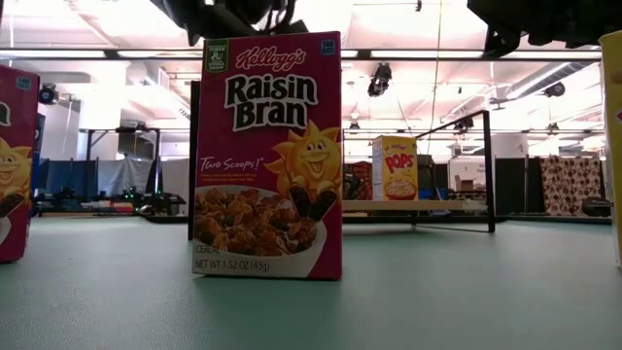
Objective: Stack cereal on shelf
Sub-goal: Put the right blue cereal box on the shelf, then put the left yellow cereal box on the shelf aligned with the other yellow cereal box
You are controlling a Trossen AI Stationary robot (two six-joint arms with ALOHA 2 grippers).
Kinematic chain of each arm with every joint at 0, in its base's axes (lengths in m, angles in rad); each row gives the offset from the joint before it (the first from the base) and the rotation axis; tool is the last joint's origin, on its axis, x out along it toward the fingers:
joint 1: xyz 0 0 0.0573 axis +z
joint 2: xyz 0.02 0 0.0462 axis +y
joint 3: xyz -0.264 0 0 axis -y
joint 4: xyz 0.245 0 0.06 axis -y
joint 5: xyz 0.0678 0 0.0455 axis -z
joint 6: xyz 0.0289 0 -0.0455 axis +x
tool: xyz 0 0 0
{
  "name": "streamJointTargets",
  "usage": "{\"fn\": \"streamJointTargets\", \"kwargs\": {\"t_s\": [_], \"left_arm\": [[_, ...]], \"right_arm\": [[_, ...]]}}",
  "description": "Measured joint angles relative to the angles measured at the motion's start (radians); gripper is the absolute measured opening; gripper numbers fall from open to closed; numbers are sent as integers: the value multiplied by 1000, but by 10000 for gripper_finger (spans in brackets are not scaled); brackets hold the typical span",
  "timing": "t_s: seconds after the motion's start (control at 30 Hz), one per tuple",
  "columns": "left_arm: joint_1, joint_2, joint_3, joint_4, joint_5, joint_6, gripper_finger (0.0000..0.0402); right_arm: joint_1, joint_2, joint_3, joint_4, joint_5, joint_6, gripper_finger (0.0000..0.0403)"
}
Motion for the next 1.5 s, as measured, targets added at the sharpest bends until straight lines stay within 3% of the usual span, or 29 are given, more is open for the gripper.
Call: {"fn": "streamJointTargets", "kwargs": {"t_s": [0.2, 0.4, 0.9, 1.13, 1.5], "left_arm": [[35, 42, 0, -2, -4, -3, 6], [54, 45, 0, -22, -106, 1, 10], [48, 44, 0, -41, -103, -12, 1], [-81, -23, 0, -36, -100, -38, 1], [-428, -75, -1, -54, -97, -38, 1]], "right_arm": [[0, 0, 0, 0, 0, 0, 12], [0, 0, 0, 0, 0, 0, 12], [0, 0, 0, 0, 0, -7, 12], [0, 0, 0, 0, 1, -4, 12], [0, 2, 16, 0, 57, 76, 12]]}}
